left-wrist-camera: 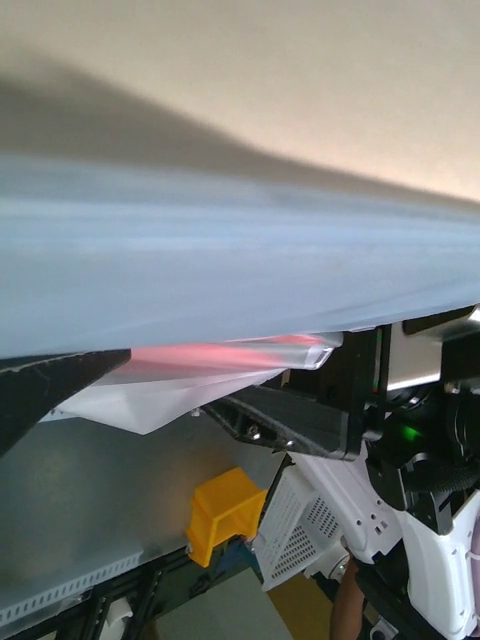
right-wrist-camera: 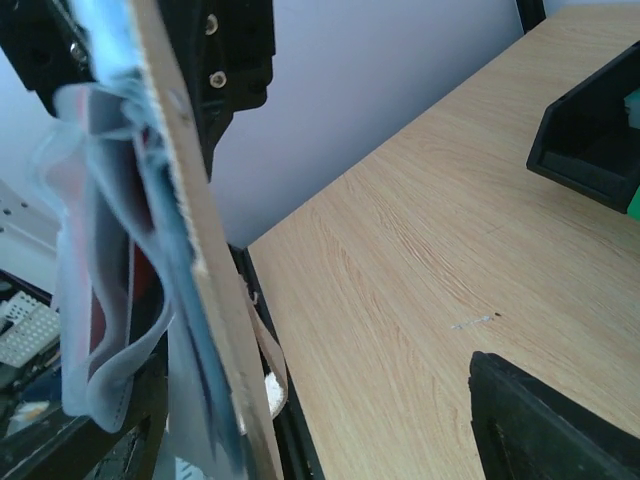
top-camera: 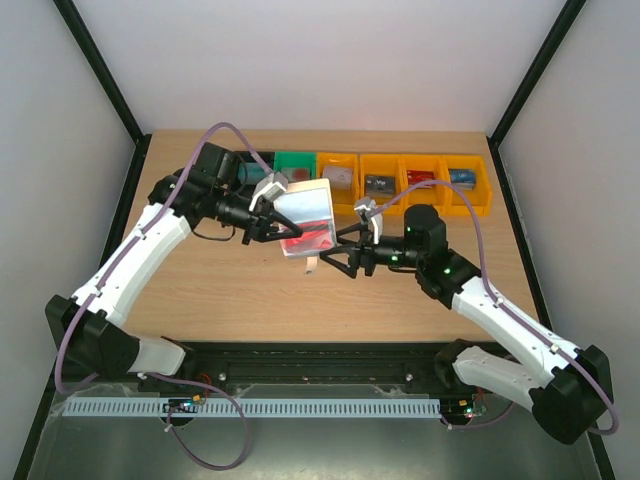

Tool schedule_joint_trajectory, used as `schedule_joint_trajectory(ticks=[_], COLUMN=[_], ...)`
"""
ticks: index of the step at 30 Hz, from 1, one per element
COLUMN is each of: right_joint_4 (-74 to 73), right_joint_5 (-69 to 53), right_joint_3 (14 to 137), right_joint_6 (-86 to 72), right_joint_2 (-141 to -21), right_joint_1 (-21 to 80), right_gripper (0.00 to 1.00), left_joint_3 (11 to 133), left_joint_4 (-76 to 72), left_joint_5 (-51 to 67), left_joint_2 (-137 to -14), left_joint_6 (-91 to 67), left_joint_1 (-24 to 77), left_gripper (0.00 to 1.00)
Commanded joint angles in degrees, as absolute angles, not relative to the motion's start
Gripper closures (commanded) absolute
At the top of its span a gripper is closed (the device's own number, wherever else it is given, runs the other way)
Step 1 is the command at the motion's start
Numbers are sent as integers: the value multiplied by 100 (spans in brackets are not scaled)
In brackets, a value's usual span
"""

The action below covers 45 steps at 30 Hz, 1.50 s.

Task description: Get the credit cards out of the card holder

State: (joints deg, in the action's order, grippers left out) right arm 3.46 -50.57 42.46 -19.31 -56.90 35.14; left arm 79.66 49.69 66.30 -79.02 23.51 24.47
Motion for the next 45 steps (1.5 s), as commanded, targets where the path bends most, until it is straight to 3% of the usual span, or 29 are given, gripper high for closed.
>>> schedule_joint_trajectory(ticks=[1, 17, 20, 24, 29, 32, 45], right_joint_4=[1797, -501, 114, 837, 674, 176, 79], right_joint_5=[-5080, -4809, -5152, -5260, -5159, -5085, -5215], right_joint_3=[4508, 5061, 5030, 4782, 4702, 4847, 4680], right_joint_6=[-2641, -1678, -2302, -3228, -3036, -2688, -2521], right_joint_2=[-5370, -5241, -5246, -5636, -5962, -6082, -6327], right_joint_1=[3204, 2856, 2856, 2900, 3203, 3336, 3544], right_gripper=[20, 25, 34, 61, 67, 75, 76], left_joint_3=[7856, 7625, 7557, 7533, 7487, 7482, 7479], left_joint_4=[5631, 4904, 4854, 4787, 4743, 4729, 4702], left_joint_5=[6427, 6176, 6131, 6117, 6133, 6113, 6119], left_joint_2=[-7873, -7699, -7699, -7722, -7737, -7751, -7771], left_joint_6=[2685, 1853, 1830, 1779, 1748, 1740, 1712], left_joint_1=[2548, 2118, 2125, 2144, 2153, 2153, 2153], left_gripper=[98, 98, 98, 98, 98, 98, 98])
